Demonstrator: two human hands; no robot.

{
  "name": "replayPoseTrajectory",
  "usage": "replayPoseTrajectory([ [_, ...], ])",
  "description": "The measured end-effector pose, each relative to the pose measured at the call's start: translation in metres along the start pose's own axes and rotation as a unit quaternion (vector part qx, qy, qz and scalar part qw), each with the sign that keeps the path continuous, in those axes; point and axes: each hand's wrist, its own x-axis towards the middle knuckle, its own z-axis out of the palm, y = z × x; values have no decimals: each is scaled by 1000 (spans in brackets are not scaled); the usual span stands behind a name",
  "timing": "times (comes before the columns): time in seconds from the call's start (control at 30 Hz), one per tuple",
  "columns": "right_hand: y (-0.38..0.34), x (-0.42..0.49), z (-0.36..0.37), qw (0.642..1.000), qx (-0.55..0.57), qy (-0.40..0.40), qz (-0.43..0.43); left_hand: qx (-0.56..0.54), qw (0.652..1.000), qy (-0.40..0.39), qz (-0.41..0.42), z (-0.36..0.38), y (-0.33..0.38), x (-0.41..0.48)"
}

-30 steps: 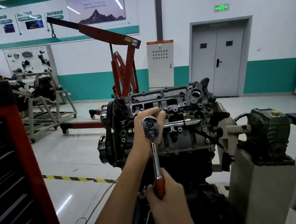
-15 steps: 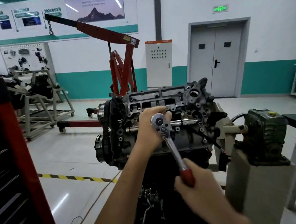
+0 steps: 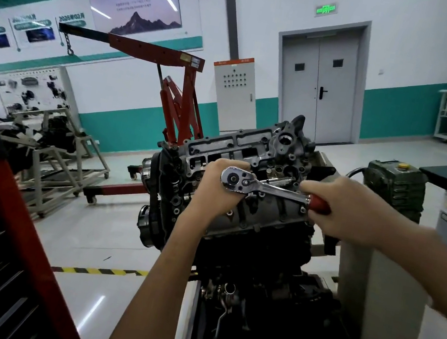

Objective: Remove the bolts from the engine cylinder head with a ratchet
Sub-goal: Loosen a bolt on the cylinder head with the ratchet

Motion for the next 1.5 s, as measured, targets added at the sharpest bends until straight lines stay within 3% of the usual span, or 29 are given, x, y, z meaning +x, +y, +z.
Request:
replayPoseTrajectory([
  [0.07,-4,-3,8,1000,24,4,17,-37,998,46,-16,5,0,-1],
  [0.13,-27,-18,34,990,133,8,56,-56,993,106,-19,11,0,-4],
  [0.3,-108,-40,93,897,416,73,129,-90,980,176,-34,22,3,0],
  [0.4,-133,-37,106,858,488,60,147,-84,980,177,-32,22,4,-1],
  [0.53,-91,-34,80,926,364,25,96,-85,986,141,-22,12,0,-6],
  [0.63,-40,-17,35,979,198,-27,32,-38,997,62,-10,-4,-3,-5],
  [0.7,-18,-2,10,998,61,-16,1,-10,999,35,1,-8,-1,-3],
  [0.77,-12,4,4,1000,-6,7,1,-26,998,56,0,-4,-1,-4],
  [0.87,-37,-16,40,994,96,18,59,-73,985,155,-21,8,-3,-8],
  [0.93,-72,-32,72,962,242,40,117,-73,978,194,-39,13,-4,-5],
  [1.03,-125,-39,107,889,429,80,140,-77,973,215,-43,17,0,-3],
  [1.13,-140,-34,114,865,476,75,138,-82,977,197,-22,16,1,-6],
  [1.27,-83,-32,77,936,342,-6,83,-46,987,154,-18,4,-2,-9],
  [1.37,-29,-7,23,986,153,-67,20,-53,992,114,5,-2,0,-11],
  [1.43,-6,12,-4,998,12,-54,-5,-6,996,82,27,0,4,-9],
  [1.5,1,18,-8,999,-15,-31,-8,-5,994,105,21,5,5,-4],
])
